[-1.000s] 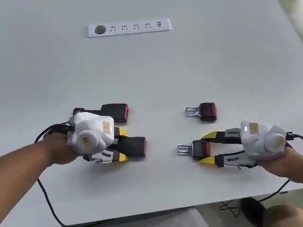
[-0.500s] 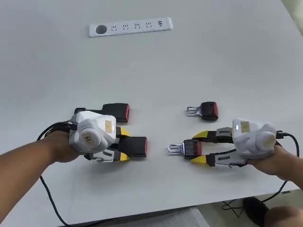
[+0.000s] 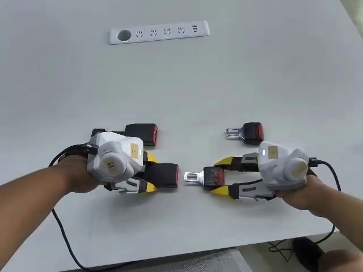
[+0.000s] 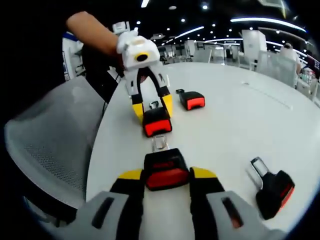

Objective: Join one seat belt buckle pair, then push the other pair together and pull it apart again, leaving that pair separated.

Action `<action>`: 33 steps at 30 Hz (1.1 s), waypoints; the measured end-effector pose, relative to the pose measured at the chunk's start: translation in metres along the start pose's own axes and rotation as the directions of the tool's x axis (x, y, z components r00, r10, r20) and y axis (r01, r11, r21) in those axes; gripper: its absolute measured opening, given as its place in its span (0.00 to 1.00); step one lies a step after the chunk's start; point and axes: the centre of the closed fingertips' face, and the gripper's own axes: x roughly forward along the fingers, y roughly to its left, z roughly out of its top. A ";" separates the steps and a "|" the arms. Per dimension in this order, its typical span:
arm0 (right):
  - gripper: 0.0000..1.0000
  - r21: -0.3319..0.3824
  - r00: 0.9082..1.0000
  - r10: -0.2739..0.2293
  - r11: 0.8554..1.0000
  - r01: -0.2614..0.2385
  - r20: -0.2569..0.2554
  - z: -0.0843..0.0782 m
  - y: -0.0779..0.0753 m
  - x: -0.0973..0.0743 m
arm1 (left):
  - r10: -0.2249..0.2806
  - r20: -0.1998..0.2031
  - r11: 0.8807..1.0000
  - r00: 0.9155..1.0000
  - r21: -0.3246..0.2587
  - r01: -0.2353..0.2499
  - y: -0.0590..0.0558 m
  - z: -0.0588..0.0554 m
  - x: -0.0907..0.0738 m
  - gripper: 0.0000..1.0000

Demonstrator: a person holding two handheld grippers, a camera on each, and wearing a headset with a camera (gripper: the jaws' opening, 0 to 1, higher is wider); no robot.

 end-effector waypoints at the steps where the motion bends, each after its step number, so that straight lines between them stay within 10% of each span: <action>1: 0.36 -0.003 1.000 -0.003 1.000 0.003 -0.004 0.000 0.001 0.001 | 0.000 -0.001 1.000 1.000 0.000 0.000 0.000 0.000 0.000 0.34; 33: 0.35 -0.040 0.997 0.003 0.999 -0.006 -0.080 0.015 0.004 0.027 | -0.016 -0.018 0.999 1.000 0.035 0.017 0.000 0.000 0.000 0.33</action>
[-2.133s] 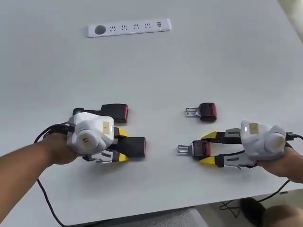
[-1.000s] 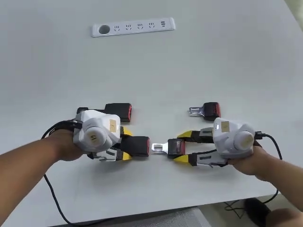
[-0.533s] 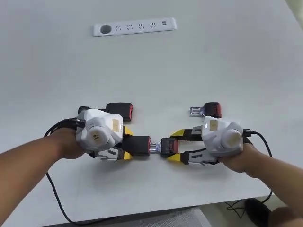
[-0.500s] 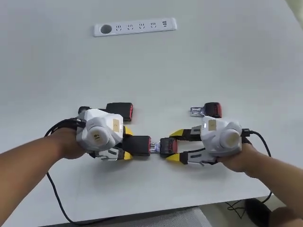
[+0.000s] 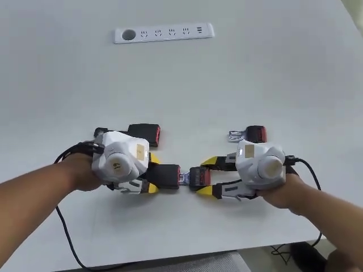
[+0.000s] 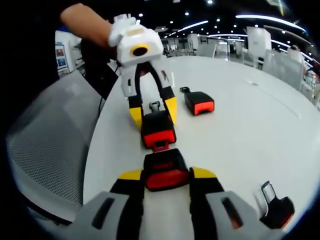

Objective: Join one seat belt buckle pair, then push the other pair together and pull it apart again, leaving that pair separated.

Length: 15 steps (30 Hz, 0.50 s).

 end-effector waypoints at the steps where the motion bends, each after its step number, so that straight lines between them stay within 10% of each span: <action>1: 0.35 0.000 1.000 0.000 1.000 0.000 -0.003 0.001 0.000 0.001 | -0.003 -0.001 1.000 1.000 0.004 0.003 0.000 0.000 0.000 0.33; 15: 0.34 0.013 1.000 -0.011 1.000 0.011 -0.015 0.010 0.004 0.013 | -0.011 -0.001 1.000 1.000 0.008 0.011 0.000 -0.001 0.000 0.33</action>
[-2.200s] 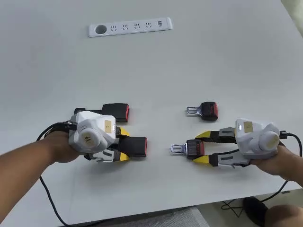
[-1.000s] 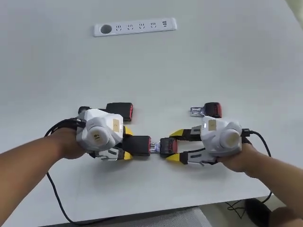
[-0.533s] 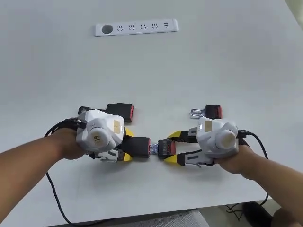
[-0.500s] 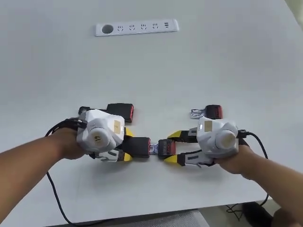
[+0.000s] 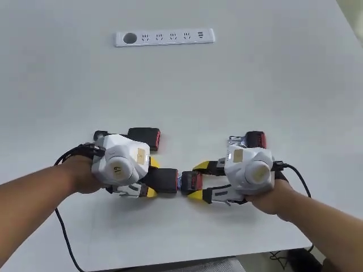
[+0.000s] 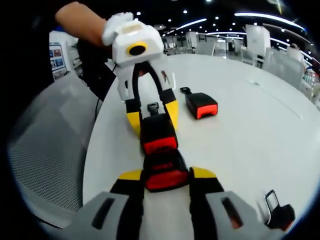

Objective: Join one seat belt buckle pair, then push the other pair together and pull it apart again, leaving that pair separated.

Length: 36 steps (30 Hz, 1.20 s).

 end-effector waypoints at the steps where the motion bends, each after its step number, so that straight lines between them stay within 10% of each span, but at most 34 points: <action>1: 0.34 -0.001 1.000 -0.002 1.000 0.002 -0.003 0.000 0.001 -0.001 | 0.000 0.000 1.000 1.000 0.000 0.000 0.000 0.000 0.000 0.33; 36: 0.34 -0.071 0.999 -0.011 0.997 0.014 0.048 -0.004 0.003 -0.004 | -0.022 0.099 1.000 0.995 -0.004 0.023 -0.001 -0.003 -0.004 0.33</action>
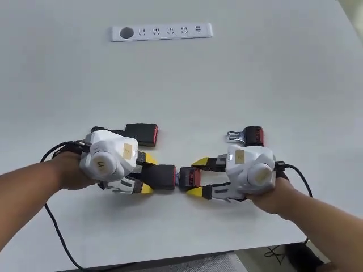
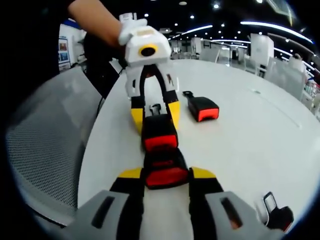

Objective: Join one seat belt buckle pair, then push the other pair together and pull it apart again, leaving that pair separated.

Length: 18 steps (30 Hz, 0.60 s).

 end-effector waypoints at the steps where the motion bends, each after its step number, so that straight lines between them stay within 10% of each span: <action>1: 0.34 0.010 1.000 0.000 1.000 0.000 0.009 0.000 0.000 0.000 | -0.002 0.011 1.000 1.000 -0.008 0.002 0.000 0.000 0.000 0.33; 18: 0.33 0.023 0.999 -0.033 0.999 0.032 0.033 0.000 0.001 -0.001 | -0.010 0.043 1.000 0.999 -0.007 0.010 -0.002 0.001 -0.001 0.32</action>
